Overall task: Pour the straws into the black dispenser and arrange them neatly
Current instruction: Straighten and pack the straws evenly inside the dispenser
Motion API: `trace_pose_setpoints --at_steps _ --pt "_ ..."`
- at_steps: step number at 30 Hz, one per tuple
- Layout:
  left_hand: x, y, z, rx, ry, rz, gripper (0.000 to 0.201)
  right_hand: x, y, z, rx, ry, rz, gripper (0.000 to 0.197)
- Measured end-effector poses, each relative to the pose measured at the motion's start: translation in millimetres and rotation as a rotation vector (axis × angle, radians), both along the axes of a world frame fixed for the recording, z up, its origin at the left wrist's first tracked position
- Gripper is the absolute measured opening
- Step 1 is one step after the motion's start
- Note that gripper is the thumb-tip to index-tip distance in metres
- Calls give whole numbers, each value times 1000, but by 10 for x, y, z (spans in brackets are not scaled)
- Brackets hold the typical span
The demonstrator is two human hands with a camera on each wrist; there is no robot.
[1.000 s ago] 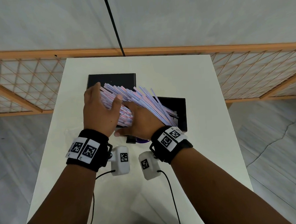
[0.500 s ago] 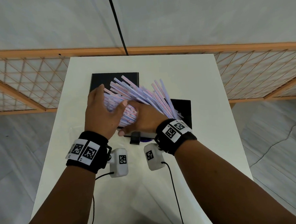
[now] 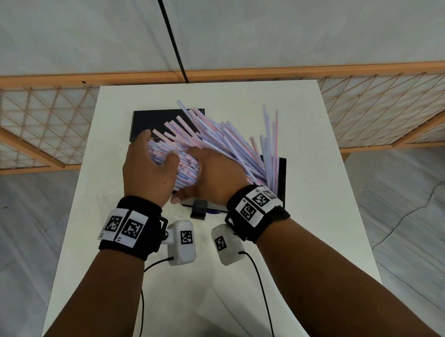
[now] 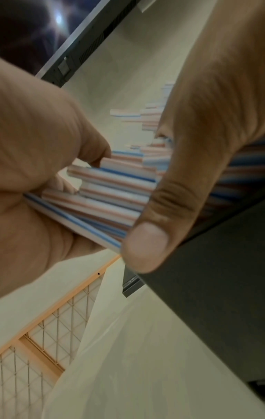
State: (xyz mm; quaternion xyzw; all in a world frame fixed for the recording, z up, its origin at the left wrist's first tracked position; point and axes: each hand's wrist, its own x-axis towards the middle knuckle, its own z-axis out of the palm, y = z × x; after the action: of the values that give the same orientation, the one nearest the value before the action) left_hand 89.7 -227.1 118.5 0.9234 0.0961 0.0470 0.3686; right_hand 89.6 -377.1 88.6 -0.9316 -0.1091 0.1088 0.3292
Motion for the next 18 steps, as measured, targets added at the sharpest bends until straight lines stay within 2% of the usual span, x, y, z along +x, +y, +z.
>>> trace_pose_setpoints --at_steps 5,10,13,18 --pt "38 -9 31 53 65 -25 62 -21 -7 20 -103 -50 2 109" --pt "40 18 34 16 77 -64 43 -113 -1 -101 73 -51 -21 109" --pt "-9 44 32 2 110 -49 39 -181 -1 -123 163 -72 -28 105" --pt "-141 90 29 59 180 -22 43 -200 -3 -187 122 -107 81 102"
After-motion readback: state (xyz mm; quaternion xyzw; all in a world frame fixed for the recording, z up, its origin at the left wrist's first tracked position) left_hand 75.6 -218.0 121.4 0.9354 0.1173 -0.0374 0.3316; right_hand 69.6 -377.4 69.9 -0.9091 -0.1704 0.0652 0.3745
